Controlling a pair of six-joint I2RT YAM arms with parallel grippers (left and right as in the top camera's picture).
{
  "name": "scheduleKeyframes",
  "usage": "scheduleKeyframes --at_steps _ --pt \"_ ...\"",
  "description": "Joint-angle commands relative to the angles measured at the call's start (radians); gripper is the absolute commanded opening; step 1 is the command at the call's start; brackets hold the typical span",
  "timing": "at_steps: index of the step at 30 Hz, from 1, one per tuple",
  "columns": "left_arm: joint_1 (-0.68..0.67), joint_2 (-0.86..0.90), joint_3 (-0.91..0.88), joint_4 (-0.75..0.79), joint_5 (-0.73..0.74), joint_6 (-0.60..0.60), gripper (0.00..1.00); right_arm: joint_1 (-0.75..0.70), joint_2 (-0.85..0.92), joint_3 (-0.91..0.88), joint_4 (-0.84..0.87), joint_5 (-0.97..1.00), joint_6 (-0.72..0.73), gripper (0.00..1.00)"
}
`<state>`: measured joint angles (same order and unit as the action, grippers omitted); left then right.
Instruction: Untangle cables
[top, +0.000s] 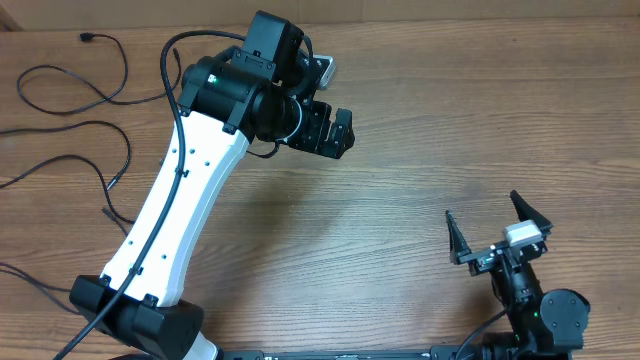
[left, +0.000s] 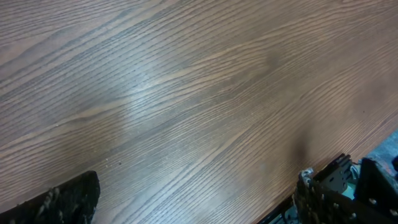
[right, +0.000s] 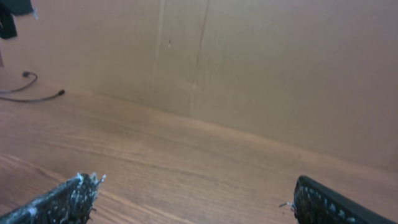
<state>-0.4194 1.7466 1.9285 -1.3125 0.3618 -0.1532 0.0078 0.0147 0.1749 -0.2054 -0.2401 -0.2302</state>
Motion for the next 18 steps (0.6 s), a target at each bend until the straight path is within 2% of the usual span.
scheduleKeyframes --at_steps 1,3,10,13,18 --pt "-0.006 -0.017 0.005 0.001 -0.006 0.019 0.99 -0.003 -0.012 -0.032 0.023 0.016 0.052 1.00" --pt "-0.006 -0.017 0.005 0.002 -0.006 0.019 1.00 -0.003 -0.012 -0.052 0.027 0.066 0.140 1.00" --pt "-0.006 -0.017 0.005 0.001 -0.006 0.019 1.00 -0.003 -0.012 -0.129 0.114 0.172 0.284 1.00" --pt "-0.006 -0.017 0.005 0.002 -0.006 0.019 0.99 -0.003 -0.012 -0.166 0.167 0.180 0.296 1.00" --pt "-0.006 -0.017 0.005 0.002 -0.006 0.019 1.00 -0.003 -0.012 -0.167 0.138 0.203 0.302 1.00"
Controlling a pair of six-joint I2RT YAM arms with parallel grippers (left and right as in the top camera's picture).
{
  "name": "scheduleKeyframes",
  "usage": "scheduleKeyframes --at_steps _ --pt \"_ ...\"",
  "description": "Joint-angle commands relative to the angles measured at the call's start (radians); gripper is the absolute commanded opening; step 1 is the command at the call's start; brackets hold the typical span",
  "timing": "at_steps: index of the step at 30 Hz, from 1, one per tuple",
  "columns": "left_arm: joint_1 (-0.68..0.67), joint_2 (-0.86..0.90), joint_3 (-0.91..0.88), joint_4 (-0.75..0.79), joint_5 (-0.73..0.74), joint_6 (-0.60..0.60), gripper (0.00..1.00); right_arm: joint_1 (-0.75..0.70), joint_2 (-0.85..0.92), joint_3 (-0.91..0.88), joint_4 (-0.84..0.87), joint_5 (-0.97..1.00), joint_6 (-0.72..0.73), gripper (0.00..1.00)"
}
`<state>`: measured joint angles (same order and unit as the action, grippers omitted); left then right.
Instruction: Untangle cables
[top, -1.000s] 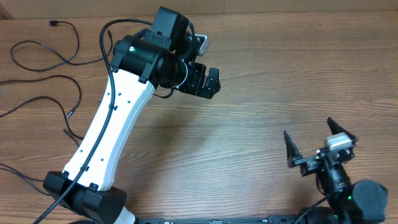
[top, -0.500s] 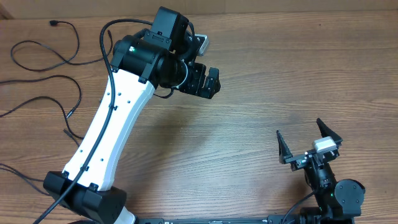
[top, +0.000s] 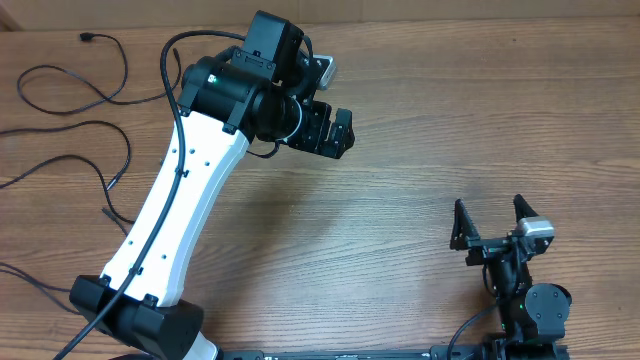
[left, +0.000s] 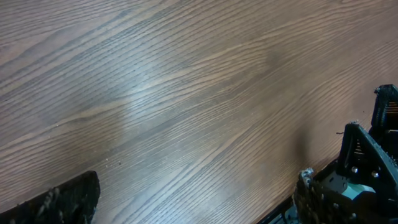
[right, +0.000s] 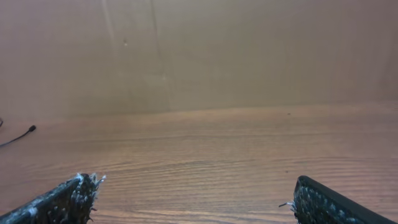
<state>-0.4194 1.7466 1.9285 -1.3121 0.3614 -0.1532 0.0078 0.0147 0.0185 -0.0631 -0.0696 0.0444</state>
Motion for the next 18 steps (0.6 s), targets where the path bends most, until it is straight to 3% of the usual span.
scheduleKeyframes --at_steps 1,18 --pt "-0.006 -0.017 0.005 0.001 -0.006 0.019 1.00 -0.003 -0.012 -0.011 -0.019 0.035 0.027 1.00" --pt "-0.006 -0.017 0.005 0.001 -0.006 0.019 1.00 -0.003 -0.012 -0.010 -0.024 0.057 -0.129 1.00"
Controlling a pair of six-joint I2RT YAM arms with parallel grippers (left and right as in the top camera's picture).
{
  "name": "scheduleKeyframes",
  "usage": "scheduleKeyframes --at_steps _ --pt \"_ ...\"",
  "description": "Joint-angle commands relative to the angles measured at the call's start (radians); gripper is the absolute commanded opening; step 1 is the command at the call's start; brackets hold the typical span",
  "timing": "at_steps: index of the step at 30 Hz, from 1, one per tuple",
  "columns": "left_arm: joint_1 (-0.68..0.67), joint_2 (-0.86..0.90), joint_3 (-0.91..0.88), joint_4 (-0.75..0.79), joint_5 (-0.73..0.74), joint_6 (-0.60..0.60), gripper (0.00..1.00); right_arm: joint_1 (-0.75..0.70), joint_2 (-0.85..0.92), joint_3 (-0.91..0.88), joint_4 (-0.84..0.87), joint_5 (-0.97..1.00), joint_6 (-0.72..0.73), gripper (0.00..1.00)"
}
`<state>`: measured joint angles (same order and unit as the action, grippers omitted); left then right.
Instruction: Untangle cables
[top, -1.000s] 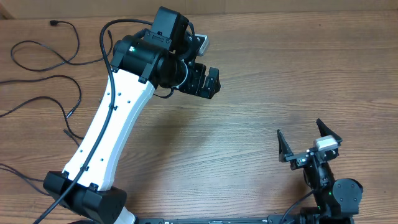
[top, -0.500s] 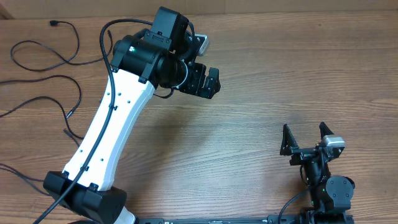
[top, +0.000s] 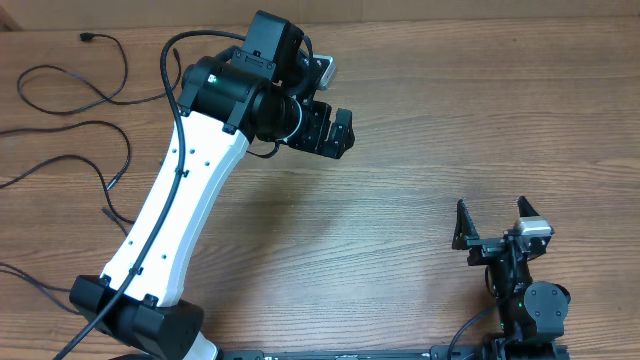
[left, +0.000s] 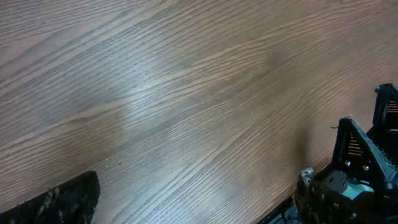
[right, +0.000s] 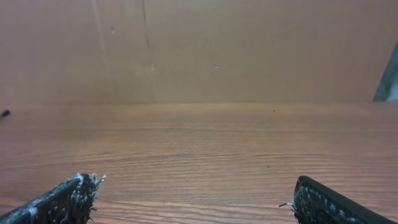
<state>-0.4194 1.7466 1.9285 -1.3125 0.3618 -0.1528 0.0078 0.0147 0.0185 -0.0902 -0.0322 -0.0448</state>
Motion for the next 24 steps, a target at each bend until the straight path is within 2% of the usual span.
scheduleKeyframes --at_steps 1,24 --pt "-0.006 -0.017 0.005 0.002 -0.007 0.018 1.00 -0.003 -0.012 -0.010 0.003 0.019 -0.031 1.00" --pt "-0.006 -0.017 0.005 0.002 -0.007 0.018 1.00 -0.003 -0.012 -0.010 0.007 0.010 -0.031 1.00"
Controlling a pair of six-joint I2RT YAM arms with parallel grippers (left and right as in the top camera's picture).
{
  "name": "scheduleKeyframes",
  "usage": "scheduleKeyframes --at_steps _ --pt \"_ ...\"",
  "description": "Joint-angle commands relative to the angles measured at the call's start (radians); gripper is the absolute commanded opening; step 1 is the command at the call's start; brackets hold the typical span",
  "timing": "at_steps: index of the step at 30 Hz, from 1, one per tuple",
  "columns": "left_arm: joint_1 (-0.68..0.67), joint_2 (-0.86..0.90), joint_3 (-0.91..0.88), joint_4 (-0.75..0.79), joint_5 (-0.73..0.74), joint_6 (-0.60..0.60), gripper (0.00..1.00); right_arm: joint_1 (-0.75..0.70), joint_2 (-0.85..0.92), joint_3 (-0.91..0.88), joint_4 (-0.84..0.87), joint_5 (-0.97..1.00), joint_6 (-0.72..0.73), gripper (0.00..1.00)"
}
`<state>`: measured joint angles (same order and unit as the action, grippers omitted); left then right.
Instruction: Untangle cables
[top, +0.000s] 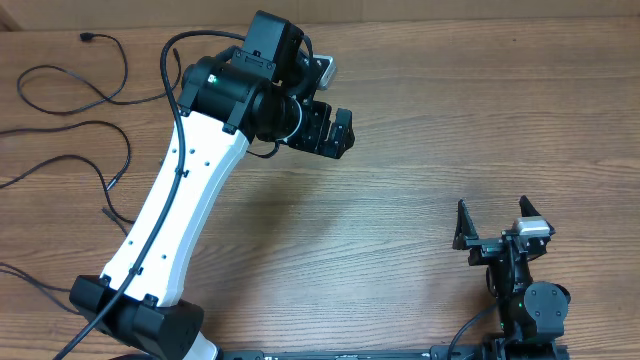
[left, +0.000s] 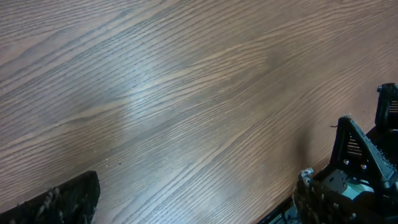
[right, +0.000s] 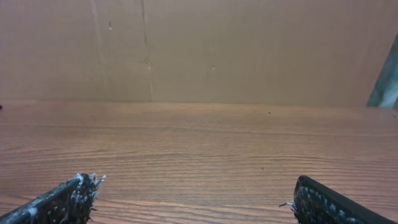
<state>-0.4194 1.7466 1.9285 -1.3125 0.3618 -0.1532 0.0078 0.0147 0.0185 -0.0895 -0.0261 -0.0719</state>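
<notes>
Thin black cables (top: 75, 95) lie spread in loose loops over the far left of the wooden table (top: 430, 130), one plug end (top: 86, 37) at the back left. My left gripper (top: 333, 132) hangs open above the table's middle, well right of the cables, nothing between its fingers (left: 62, 199). My right gripper (top: 492, 226) stands open near the front right edge, empty, its fingers (right: 65, 199) wide apart. No cable shows in either wrist view.
A brown cardboard wall (right: 199, 50) rises behind the table. The left arm's white link (top: 175, 200) slants across the left half, its own black cable running along it. The right arm's base (top: 530, 305) sits at the front right edge.
The right wrist has turned very slightly more; the wall seam and the blue-green edge at the right shifted a little. The left arm has not moved.
At first my right gripper pointed toward the back left, with cable ends visible in its view. Then it had swung round to face straight toward the back wall, the cables gone from its view. It has stayed open there. My left gripper stayed open and still throughout.
</notes>
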Motion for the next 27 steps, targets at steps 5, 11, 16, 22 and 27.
scheduleKeyframes --at_steps 5,11,16,22,27 --pt "-0.006 -0.017 0.005 0.002 -0.007 0.019 0.99 -0.003 -0.012 -0.010 0.006 0.004 -0.004 1.00" --pt "-0.006 -0.017 0.005 -0.061 -0.056 0.019 1.00 -0.003 -0.012 -0.010 0.006 0.004 -0.004 1.00" --pt "-0.016 -0.029 0.005 -0.088 -0.073 -0.035 1.00 -0.003 -0.012 -0.010 0.006 0.004 -0.004 1.00" --pt "-0.076 -0.077 -0.018 0.015 -0.132 -0.037 1.00 -0.003 -0.012 -0.010 0.006 0.004 -0.004 1.00" --pt "-0.104 -0.193 -0.176 0.106 -0.186 -0.034 1.00 -0.003 -0.012 -0.010 0.006 0.004 -0.004 1.00"
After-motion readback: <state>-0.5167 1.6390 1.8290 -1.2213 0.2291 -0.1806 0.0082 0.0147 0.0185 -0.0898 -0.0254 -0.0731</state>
